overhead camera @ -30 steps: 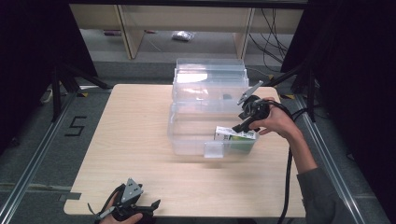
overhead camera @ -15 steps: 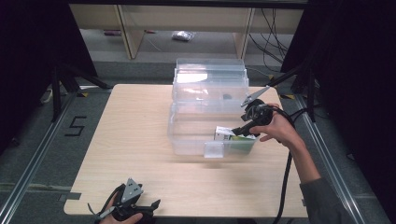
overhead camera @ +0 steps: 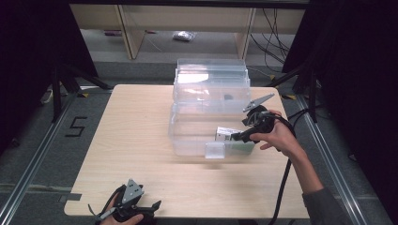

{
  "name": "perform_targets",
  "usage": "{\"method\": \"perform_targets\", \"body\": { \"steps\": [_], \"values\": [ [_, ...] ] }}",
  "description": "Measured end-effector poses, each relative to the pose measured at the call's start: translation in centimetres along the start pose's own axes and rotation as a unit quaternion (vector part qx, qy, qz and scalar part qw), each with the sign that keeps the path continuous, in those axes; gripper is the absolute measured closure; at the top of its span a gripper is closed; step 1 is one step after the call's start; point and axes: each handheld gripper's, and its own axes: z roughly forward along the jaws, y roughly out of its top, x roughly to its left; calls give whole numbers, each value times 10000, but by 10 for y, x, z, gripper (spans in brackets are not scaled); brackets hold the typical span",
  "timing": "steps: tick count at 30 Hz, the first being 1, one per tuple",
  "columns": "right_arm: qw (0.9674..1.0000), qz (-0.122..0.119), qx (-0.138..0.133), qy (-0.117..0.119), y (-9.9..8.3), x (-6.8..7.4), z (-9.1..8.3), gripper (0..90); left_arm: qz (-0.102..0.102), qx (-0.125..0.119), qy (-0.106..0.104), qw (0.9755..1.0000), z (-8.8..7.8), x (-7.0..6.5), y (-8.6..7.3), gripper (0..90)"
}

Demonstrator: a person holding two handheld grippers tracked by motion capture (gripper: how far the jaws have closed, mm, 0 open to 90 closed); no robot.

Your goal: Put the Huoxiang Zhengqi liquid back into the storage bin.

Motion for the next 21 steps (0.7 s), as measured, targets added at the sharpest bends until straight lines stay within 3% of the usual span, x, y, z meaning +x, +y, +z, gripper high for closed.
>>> {"method": "perform_targets", "body": {
  "steps": [2, 3, 4, 5, 10, 11, 14, 15, 17, 18, 21],
  "values": [
    [9998, -125, -133, -3, -2, 0, 0, 229, 61, 45, 39, 10000, 0, 1, 0, 149],
    [9999, 137, -12, 8, -4, 5, -3, 228, 57, 46, 38, 10000, -1, 1, 0, 149],
    [9998, -95, -184, 69, -4, 2, 0, 228, 55, 47, 36, 10000, 0, 1, 0, 149],
    [10000, 0, -83, -19, -5, 4, -3, 228, 51, 46, 37, 10000, 0, 1, 0, 149],
    [9996, -104, -265, 38, -9, 8, -3, 227, 58, 55, 35, 10000, 0, 1, 0, 149],
    [9998, -5, -186, 73, -10, 11, -6, 227, 48, 49, 36, 10000, 0, 1, 0, 149],
    [9996, -90, -241, 79, -13, 12, -5, 226, 52, 50, 33, 10000, 0, 1, 0, 149],
    [9994, -134, -322, -44, -16, 12, -3, 226, 42, 42, 27, 10000, 0, 0, 0, 149],
    [9994, -44, -340, 36, -17, 15, -4, 227, -38, -34, -22, 10000, 0, -1, 0, 149],
    [9995, -52, -295, 80, -19, 15, -4, 226, 50, 51, 34, 10000, -1, 1, 0, 149],
    [9991, -91, -416, -46, -23, 16, -2, 226, 39, 42, 35, 10000, 0, 1, 0, 149]
  ]
}}
